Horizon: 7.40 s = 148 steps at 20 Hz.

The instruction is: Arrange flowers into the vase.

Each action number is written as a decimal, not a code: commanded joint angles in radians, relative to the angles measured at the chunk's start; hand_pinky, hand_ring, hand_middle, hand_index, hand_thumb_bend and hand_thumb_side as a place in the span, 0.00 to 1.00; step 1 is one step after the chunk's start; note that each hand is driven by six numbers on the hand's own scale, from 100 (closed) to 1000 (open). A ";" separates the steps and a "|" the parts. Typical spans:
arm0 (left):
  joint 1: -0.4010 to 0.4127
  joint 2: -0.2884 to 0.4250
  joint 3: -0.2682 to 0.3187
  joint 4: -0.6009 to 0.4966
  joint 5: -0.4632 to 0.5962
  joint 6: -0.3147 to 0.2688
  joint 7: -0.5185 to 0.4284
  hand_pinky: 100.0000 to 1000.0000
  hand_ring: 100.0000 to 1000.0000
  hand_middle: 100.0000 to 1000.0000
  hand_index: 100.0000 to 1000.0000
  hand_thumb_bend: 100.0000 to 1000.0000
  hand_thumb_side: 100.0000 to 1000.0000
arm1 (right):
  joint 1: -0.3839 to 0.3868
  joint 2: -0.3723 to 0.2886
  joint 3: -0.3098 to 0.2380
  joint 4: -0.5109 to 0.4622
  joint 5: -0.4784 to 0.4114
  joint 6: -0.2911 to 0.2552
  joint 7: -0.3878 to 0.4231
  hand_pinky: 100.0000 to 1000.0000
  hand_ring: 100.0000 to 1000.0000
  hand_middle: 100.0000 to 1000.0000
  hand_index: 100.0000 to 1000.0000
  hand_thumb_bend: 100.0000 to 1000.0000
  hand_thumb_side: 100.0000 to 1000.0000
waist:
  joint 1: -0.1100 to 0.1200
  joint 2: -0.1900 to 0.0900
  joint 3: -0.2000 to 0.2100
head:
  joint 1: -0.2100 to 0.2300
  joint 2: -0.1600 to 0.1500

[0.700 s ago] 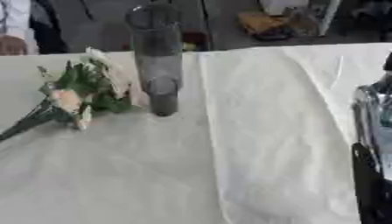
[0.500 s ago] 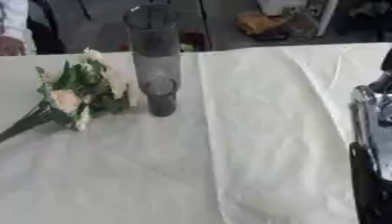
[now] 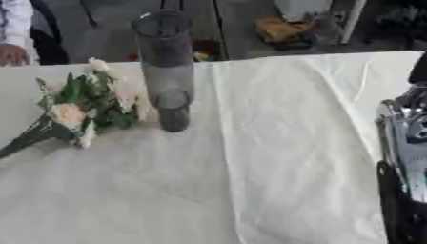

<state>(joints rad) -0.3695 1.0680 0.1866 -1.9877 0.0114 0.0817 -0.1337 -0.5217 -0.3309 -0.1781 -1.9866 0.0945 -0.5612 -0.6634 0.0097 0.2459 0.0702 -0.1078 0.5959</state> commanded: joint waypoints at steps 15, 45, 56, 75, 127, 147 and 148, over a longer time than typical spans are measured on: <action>0.057 0.104 0.045 -0.012 -0.166 0.086 -0.333 1.00 1.00 1.00 1.00 0.43 0.69 | -0.003 -0.029 -0.002 -0.013 0.008 -0.018 -0.024 0.65 0.78 0.77 0.85 0.00 0.90 | 0.007 -0.009 0.004 | -0.004 -0.003; 0.096 0.147 -0.027 0.083 -0.602 0.242 -0.698 1.00 1.00 1.00 1.00 0.60 0.64 | -0.011 -0.022 0.002 -0.013 0.008 -0.015 -0.020 0.65 0.79 0.77 0.85 0.00 0.90 | 0.002 0.010 -0.018 | -0.059 -0.076; 0.005 0.123 -0.106 0.149 -0.555 0.224 -0.667 1.00 1.00 1.00 1.00 0.61 0.76 | -0.014 -0.013 0.009 -0.013 0.001 -0.012 -0.011 0.66 0.79 0.77 0.85 0.00 0.89 | 0.003 0.018 -0.037 | -0.071 -0.096; -0.207 0.060 -0.253 0.273 -0.565 0.168 -0.693 1.00 1.00 1.00 1.00 0.66 0.80 | -0.019 -0.003 0.019 -0.013 -0.013 -0.011 0.005 0.66 0.79 0.76 0.85 0.00 0.87 | 0.011 0.030 -0.064 | -0.051 -0.093; -0.510 -0.227 -0.470 0.538 -0.875 0.128 -0.585 1.00 1.00 1.00 1.00 0.71 0.81 | -0.035 0.008 0.034 -0.013 -0.029 -0.007 0.025 0.67 0.79 0.76 0.85 0.00 0.81 | 0.043 0.075 -0.130 | -0.042 -0.148; -0.493 -0.298 -0.505 0.704 -0.853 0.092 -0.429 1.00 1.00 1.00 1.00 0.70 0.82 | -0.042 0.016 0.036 -0.013 -0.028 -0.004 0.023 0.67 0.79 0.75 0.84 0.00 0.78 | 0.045 0.094 -0.146 | -0.045 -0.161; -0.494 -0.303 -0.508 0.708 -0.855 0.087 -0.431 1.00 1.00 1.00 1.00 0.70 0.82 | -0.042 0.016 0.036 -0.013 -0.029 -0.004 0.024 0.67 0.79 0.75 0.84 0.00 0.78 | 0.046 0.094 -0.145 | -0.045 -0.161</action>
<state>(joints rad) -0.8524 0.7481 -0.3246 -1.2781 -0.8388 0.1757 -0.5658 -0.5499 -0.3036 -0.1425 -1.9866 0.0692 -0.5581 -0.6303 0.0564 0.3569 -0.0749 -0.1545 0.4457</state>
